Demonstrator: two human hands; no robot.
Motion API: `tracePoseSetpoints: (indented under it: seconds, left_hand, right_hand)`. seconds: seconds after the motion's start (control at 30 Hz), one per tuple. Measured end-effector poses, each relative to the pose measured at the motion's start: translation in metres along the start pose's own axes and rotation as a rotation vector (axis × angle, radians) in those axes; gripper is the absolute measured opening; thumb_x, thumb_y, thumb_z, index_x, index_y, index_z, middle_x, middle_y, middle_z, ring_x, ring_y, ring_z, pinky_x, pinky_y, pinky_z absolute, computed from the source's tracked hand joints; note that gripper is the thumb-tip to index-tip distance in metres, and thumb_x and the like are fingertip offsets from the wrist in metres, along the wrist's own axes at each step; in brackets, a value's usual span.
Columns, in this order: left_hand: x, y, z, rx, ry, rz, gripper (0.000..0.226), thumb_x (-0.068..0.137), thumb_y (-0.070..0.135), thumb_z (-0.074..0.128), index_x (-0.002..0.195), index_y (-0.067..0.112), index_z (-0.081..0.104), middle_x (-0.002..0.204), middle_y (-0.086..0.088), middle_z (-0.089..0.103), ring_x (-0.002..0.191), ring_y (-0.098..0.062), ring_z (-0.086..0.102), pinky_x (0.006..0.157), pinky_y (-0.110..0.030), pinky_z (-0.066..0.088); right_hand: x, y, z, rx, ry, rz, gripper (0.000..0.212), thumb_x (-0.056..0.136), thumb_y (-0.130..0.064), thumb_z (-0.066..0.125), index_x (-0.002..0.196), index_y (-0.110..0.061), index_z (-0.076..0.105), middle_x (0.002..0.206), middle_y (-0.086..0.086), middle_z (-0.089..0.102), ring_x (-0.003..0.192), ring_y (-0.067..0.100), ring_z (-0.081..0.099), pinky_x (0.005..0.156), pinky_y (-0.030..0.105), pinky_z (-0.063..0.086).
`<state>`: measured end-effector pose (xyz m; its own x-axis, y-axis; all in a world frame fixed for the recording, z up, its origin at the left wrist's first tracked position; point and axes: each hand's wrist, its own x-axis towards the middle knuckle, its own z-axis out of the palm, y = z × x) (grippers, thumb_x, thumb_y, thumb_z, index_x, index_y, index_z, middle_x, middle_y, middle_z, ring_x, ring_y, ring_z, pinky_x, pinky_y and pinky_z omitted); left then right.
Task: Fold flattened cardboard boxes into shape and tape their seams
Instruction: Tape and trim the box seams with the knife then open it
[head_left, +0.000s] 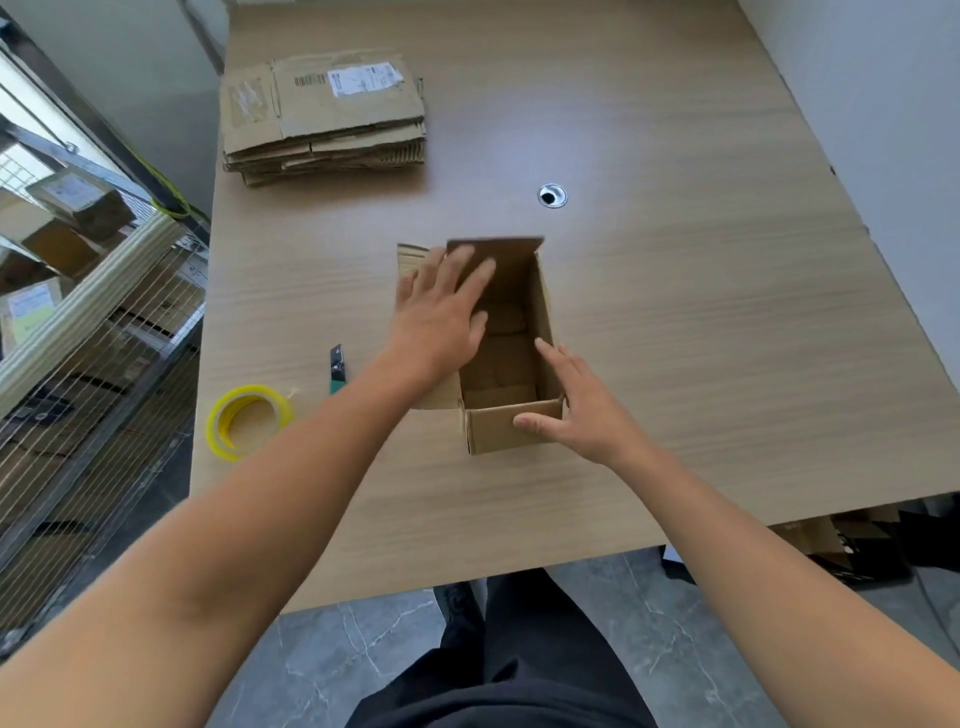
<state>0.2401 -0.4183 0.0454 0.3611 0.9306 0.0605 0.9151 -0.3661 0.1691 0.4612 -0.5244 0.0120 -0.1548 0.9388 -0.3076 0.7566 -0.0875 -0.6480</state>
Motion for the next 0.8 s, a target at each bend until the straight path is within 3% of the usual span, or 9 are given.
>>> tracePoseSetpoints:
  seconds: [0.13,0.2,0.27,0.37,0.47,0.57,0.63,0.7,0.8]
  left_hand:
    - [0.036,-0.011,0.006,-0.007,-0.019,-0.16,0.073,0.093,0.064,0.037,0.156,0.033,0.02,0.166,0.006,0.002,0.153,-0.027,0.005,0.12,-0.053,0.015]
    - [0.044,-0.014,0.012,0.024,-0.127,-0.18,0.078,0.091,0.072,0.029,0.156,0.03,0.022,0.166,0.002,0.017,0.153,-0.027,0.008,0.12,-0.051,0.013]
    - [0.05,-0.016,0.011,0.045,-0.19,-0.157,0.077,0.09,0.071,0.037,0.153,0.027,0.026,0.16,0.0,0.031,0.151,-0.027,0.016,0.119,-0.05,0.015]
    - [0.043,-0.012,-0.006,-0.051,-0.137,-0.176,0.071,0.094,0.063,0.042,0.154,0.029,0.026,0.164,0.0,0.021,0.153,-0.026,0.009,0.122,-0.051,0.009]
    - [-0.006,0.002,-0.022,-0.296,0.083,-0.392,0.077,0.091,0.058,0.054,0.155,0.036,0.016,0.165,0.0,0.012,0.152,-0.028,0.009,0.121,-0.052,0.013]
    - [-0.07,0.02,-0.012,-0.931,0.024,-0.738,0.094,0.083,0.041,0.077,0.154,0.032,0.016,0.156,-0.002,0.033,0.138,-0.024,0.039,0.111,-0.042,0.034]
    - [-0.089,0.034,0.0,-1.343,-0.074,-0.824,0.066,0.084,0.028,0.078,0.14,0.027,0.043,0.136,0.001,0.058,0.114,-0.016,0.06,0.091,-0.036,0.054]
    - [-0.086,0.045,0.006,-1.457,-0.099,-0.833,0.036,0.088,0.022,0.075,0.117,0.034,0.058,0.116,0.003,0.069,0.1,-0.013,0.066,0.069,-0.03,0.058]
    - [-0.05,0.057,0.012,-1.503,-0.133,-0.804,0.028,0.089,0.017,0.074,0.108,0.031,0.059,0.111,0.001,0.07,0.1,-0.017,0.067,0.076,-0.04,0.061]
  right_hand:
    - [0.001,-0.002,0.002,-0.019,-0.016,0.01,0.105,0.077,-0.072,0.071,0.156,-0.052,0.004,0.17,-0.008,0.007,0.156,0.015,0.011,0.113,0.03,0.023]
    - [0.0,-0.003,0.003,-0.014,-0.013,-0.003,0.106,0.078,-0.072,0.07,0.156,-0.053,0.0,0.17,-0.008,0.005,0.156,0.014,0.009,0.114,0.03,0.022]
    - [0.001,-0.005,0.001,-0.016,-0.01,-0.001,0.108,0.078,-0.073,0.069,0.155,-0.054,-0.004,0.17,-0.008,0.004,0.156,0.014,0.008,0.115,0.031,0.022]
    - [-0.002,-0.011,-0.002,-0.037,-0.015,0.034,0.109,0.077,-0.075,0.068,0.153,-0.057,-0.008,0.17,-0.009,-0.002,0.156,0.016,0.007,0.117,0.036,0.024]
    - [-0.012,-0.017,-0.003,-0.032,0.011,0.103,0.109,0.076,-0.076,0.068,0.155,-0.055,-0.004,0.17,-0.006,-0.007,0.157,0.021,0.009,0.12,0.041,0.028]
    - [-0.018,-0.017,-0.003,-0.098,0.051,0.144,0.107,0.076,-0.078,0.065,0.159,-0.047,0.003,0.171,-0.002,-0.005,0.156,0.027,0.01,0.12,0.045,0.028]
    - [-0.019,-0.014,-0.008,-0.169,0.07,0.134,0.106,0.077,-0.079,0.063,0.159,-0.045,0.006,0.17,-0.001,-0.002,0.156,0.03,0.009,0.121,0.048,0.026]
    - [-0.018,-0.006,-0.018,-0.212,0.072,0.125,0.104,0.078,-0.081,0.06,0.16,-0.044,0.007,0.17,-0.002,-0.002,0.156,0.031,0.004,0.123,0.049,0.021]
    - [-0.01,0.01,-0.04,-0.25,0.099,0.137,0.101,0.08,-0.081,0.056,0.16,-0.041,0.009,0.171,-0.001,-0.002,0.157,0.028,-0.003,0.125,0.047,0.014]
